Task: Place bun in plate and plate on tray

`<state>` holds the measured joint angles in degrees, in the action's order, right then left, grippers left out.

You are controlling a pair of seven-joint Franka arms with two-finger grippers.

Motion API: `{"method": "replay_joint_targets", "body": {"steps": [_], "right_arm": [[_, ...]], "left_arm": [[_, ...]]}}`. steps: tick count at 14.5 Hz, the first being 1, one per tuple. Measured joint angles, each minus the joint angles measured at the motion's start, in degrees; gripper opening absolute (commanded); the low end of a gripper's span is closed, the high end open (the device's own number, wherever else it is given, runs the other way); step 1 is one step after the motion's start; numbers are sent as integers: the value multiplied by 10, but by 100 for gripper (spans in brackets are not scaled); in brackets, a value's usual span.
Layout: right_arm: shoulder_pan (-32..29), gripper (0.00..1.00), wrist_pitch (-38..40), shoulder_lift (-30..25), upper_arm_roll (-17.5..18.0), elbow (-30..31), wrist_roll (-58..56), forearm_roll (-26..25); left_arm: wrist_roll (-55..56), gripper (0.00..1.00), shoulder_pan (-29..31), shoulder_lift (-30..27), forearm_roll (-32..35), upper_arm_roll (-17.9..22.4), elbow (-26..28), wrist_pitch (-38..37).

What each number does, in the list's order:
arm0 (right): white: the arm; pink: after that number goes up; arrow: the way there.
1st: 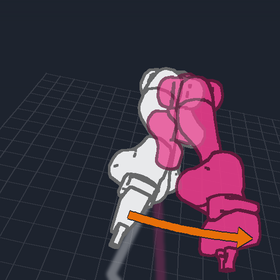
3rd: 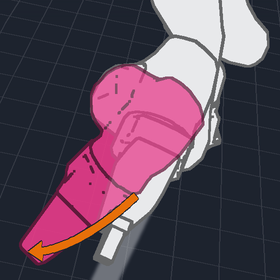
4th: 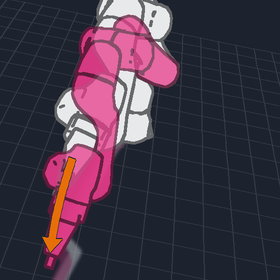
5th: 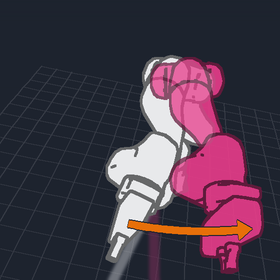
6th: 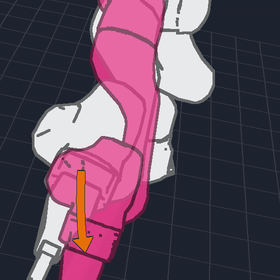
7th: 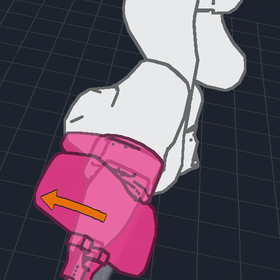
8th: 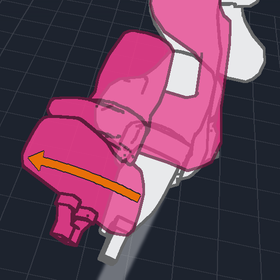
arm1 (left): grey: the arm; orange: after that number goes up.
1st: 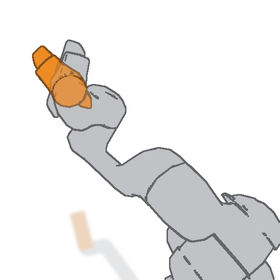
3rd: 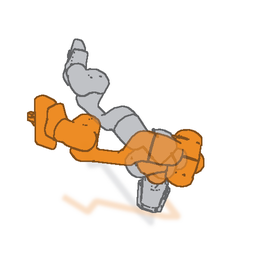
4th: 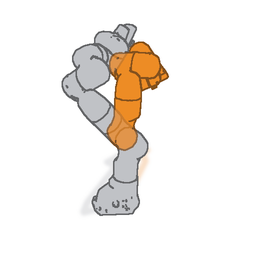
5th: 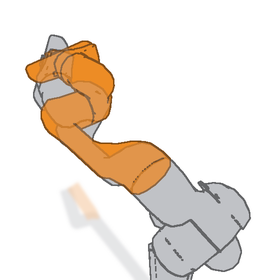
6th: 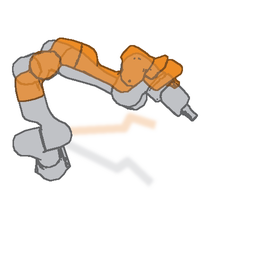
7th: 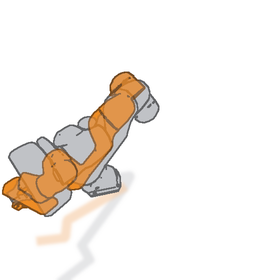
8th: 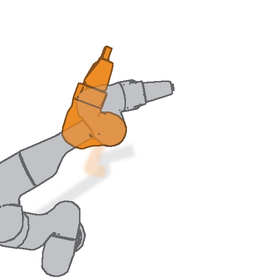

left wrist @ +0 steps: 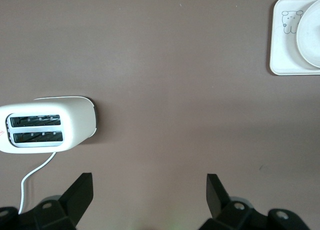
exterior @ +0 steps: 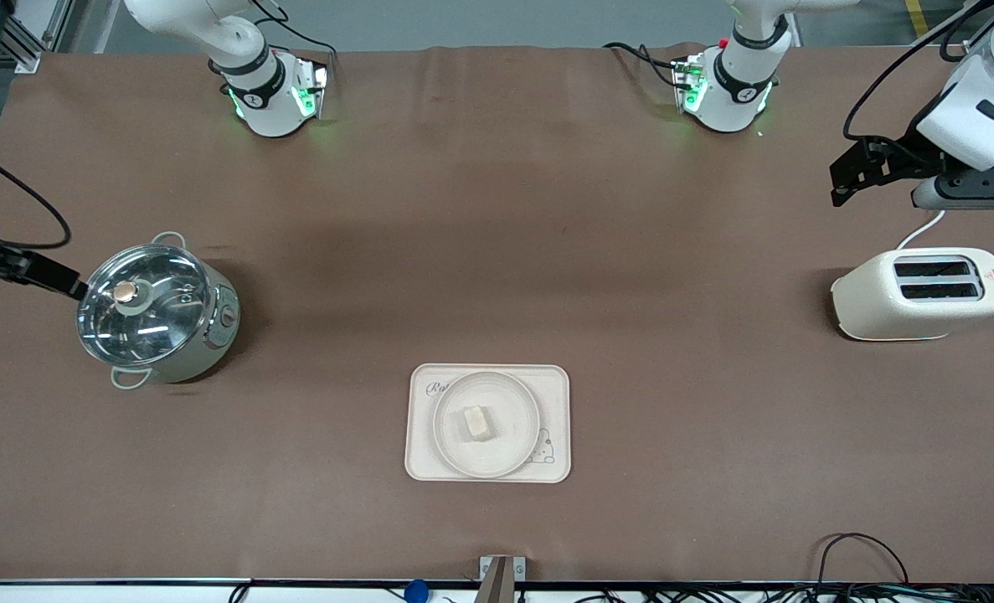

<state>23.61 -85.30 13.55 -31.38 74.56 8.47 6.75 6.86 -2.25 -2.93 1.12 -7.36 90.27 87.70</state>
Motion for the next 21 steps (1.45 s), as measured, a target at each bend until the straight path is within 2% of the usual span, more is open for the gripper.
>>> {"method": "replay_joint_targets", "body": {"steps": [1,3,4,6,9,11,21], "right_arm": [[-36,100,11,-10,42,0,-4,-19],[-132,100,34,-37,163,1,-6,-59],[-168,100,42,-53,211,5,-6,-74],[-200,100,42,-89,254,34,-12,-87],[-235,100,22,-142,292,102,-25,-90],[-241,100,18,-165,302,133,-29,-90],[-247,100,14,-182,292,149,-88,-90]], "left_arm": [[0,100,0,0,0,0,0,-1],[0,100,-1,0,0,0,0,-2],[0,100,-1,0,0,-1,0,-3],[0,100,-2,-1,0,-1,0,-4],[0,100,-3,-3,0,-1,-2,-5],[0,100,-3,-5,0,-1,-3,-5],[0,100,-6,-7,0,-1,-16,-29]]}}
